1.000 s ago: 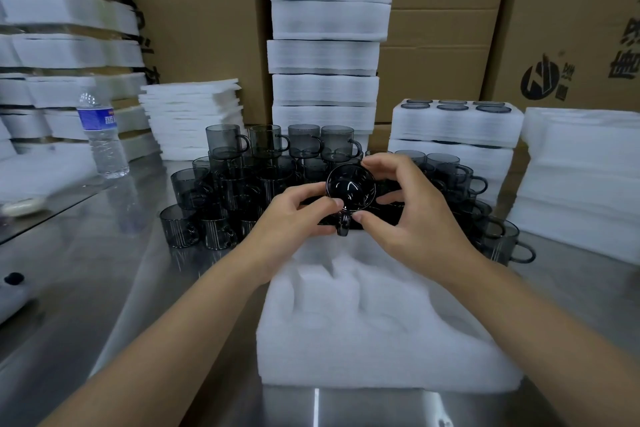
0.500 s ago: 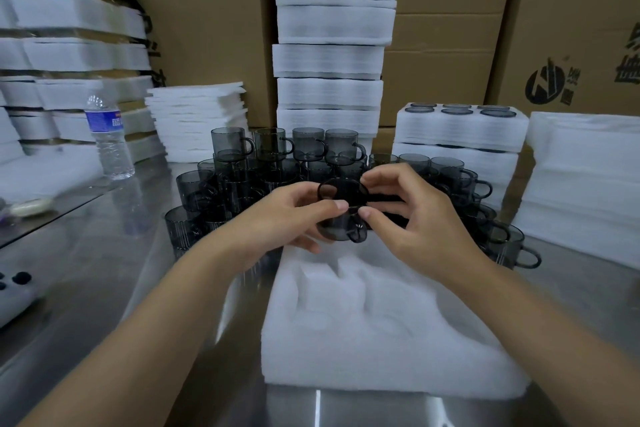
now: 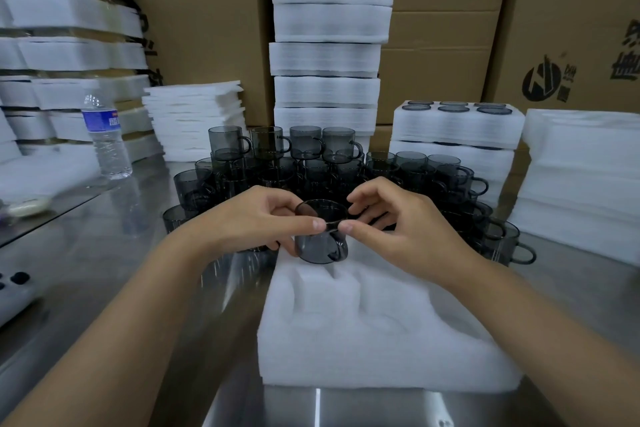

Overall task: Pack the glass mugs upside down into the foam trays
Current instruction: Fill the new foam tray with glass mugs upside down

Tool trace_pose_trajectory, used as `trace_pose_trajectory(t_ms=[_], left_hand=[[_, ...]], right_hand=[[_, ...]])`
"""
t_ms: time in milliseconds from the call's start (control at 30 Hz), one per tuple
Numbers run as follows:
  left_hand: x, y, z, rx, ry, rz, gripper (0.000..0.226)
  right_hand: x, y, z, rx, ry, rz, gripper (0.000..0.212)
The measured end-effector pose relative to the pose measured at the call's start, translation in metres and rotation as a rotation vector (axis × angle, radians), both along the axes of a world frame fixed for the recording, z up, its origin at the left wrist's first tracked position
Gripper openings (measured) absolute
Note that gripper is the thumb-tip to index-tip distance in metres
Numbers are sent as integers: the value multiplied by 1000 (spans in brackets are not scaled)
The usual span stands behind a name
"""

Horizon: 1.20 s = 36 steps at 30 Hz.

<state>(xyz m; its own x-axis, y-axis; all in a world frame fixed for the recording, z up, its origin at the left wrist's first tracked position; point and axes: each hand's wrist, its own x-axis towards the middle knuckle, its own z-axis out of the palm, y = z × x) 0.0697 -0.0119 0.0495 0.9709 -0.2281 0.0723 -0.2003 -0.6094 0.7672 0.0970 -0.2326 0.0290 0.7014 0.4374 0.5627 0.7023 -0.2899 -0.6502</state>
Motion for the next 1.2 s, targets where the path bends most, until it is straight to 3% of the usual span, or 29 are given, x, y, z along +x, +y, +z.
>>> trace_pose_trajectory(t_ms=[633,1200], left_hand=[[1,1,0,-4,-64,26,44],[3,8,-3,1,-34,15,61]], right_hand=[[6,0,-3,-112,47,38,20],[11,-1,-8,-179,21,12,21]])
